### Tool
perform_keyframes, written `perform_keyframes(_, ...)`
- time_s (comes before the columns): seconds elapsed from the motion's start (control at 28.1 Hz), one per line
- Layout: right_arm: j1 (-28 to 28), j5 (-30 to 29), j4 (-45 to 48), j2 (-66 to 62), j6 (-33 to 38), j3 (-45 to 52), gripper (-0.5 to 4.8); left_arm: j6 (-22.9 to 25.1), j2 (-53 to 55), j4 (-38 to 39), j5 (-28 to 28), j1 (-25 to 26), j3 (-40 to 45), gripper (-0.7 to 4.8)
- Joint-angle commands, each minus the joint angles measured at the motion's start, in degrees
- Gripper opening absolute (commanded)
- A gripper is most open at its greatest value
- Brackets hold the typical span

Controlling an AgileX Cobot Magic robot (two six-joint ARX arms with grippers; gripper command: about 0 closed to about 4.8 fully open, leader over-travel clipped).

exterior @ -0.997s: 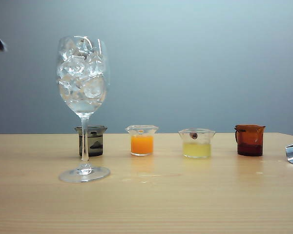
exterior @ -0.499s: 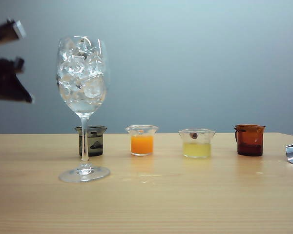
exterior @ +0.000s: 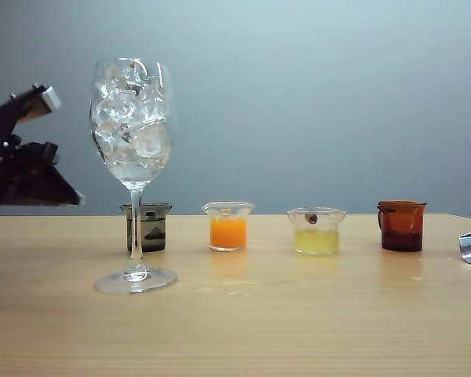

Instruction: Pick up the first measuring cup from the left, pour the coconut rum inside into the goblet, and finally put the measuring cup back in its original place.

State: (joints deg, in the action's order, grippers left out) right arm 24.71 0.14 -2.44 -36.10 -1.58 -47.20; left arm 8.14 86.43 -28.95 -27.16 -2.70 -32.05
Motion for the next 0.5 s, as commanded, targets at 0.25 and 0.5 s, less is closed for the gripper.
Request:
perform_keyframes(0.25, 0.02, 0.09, 0.98, -0.52, -0.22, -0.20, -0.04, 0.22, 5.86, -4.92, -2.56, -0.04, -0.07, 4.79)
perform_keyframes(0.5, 0.04, -0.13, 0.98, -0.52, -0.20, -0.20, -0.04, 0.20, 8.66, -10.62, -5.99, -0.11, -0.07, 4.79)
